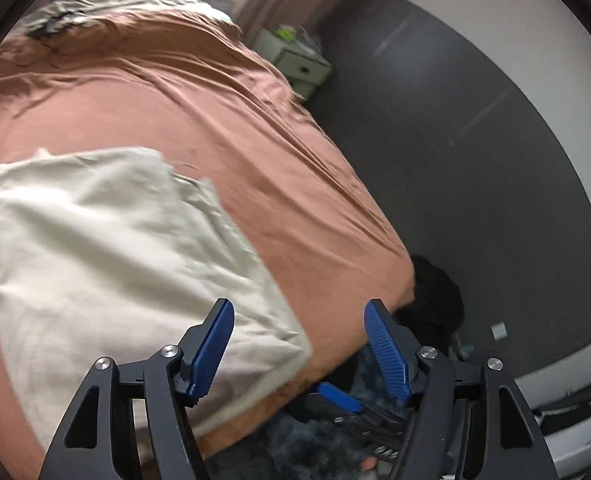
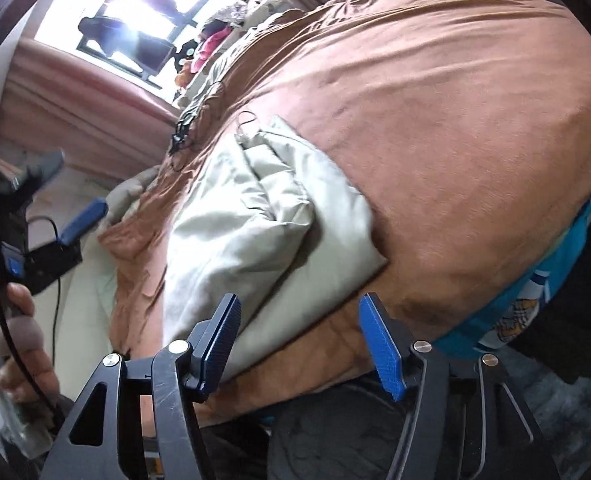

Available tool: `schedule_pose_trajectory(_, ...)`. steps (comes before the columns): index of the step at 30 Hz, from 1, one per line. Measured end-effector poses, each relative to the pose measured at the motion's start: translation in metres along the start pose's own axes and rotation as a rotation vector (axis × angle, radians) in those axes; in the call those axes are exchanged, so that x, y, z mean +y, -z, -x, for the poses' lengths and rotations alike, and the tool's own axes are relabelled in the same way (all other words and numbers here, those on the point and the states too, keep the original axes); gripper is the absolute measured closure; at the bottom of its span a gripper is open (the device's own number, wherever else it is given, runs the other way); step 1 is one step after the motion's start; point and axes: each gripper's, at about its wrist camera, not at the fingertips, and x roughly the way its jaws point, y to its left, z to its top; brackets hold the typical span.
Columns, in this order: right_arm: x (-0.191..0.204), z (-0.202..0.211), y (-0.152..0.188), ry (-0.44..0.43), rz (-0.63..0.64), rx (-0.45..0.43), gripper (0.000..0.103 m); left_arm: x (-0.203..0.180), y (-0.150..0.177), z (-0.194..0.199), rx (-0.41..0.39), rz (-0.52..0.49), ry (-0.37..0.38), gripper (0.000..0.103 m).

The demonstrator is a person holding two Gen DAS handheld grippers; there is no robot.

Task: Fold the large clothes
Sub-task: 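Open the left gripper and release the folded side onto the bundle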

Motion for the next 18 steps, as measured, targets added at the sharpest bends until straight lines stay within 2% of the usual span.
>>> schedule_pose_trajectory(7,0.0,-0.03,-0.012,-0.054,-0.013,0.032,0.041,0.068,0.023,0.051,-0.08,0.112,-0.133,0.034)
schedule_pose_trajectory(13,0.003,-0.048,-0.027,-0.046,-0.002,0.057,0.041,0.119,0.054,0.084,-0.12,0.221,-0.213,0.034)
schedule_pose_trajectory(18,0.015,-0.063,-0.035,-0.037,0.034,0.086,0.041,0.144,0.083,0.101,-0.154,0.273,-0.283,0.034)
